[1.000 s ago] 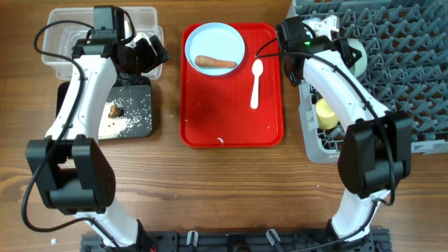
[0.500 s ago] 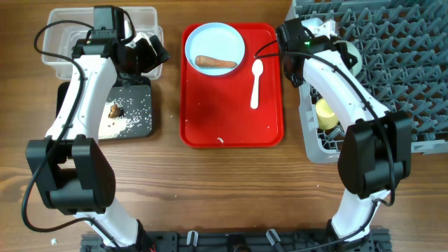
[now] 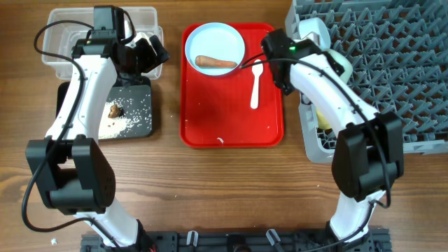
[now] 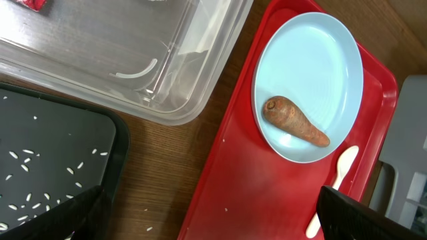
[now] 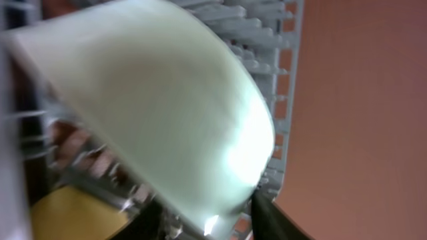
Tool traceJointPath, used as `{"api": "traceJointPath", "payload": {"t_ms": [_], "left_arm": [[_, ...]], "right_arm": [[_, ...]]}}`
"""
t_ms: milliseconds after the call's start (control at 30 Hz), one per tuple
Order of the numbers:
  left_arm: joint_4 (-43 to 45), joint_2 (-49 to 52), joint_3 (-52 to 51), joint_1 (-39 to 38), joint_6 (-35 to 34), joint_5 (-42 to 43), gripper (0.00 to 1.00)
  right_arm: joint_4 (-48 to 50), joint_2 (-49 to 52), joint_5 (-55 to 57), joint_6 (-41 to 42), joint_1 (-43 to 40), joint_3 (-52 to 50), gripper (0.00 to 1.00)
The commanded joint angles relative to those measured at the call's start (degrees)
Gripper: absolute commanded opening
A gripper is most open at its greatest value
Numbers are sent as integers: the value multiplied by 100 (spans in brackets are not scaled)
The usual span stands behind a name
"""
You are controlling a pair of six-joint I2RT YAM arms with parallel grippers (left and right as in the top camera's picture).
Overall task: Sort waste into correct bins and load items into the dishwasher rack
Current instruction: 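Move the right gripper back left toward the light-blue plate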
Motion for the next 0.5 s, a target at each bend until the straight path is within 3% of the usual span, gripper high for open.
{"api": "traceJointPath", "payload": {"t_ms": [0, 200, 367, 467], "left_arm": [[17, -116, 37, 20, 7, -35, 100], [17, -116, 37, 20, 7, -35, 100], [17, -116, 37, 20, 7, -35, 100], [17, -116, 37, 20, 7, -35, 100]], "right_arm": [[-111, 68, -249, 28, 199, 227, 61], [-133, -85, -1025, -319, 245, 581, 81], [-131, -404, -1705, -546, 247, 1071, 86], [-26, -562, -2870, -614, 245, 1655, 86]]}}
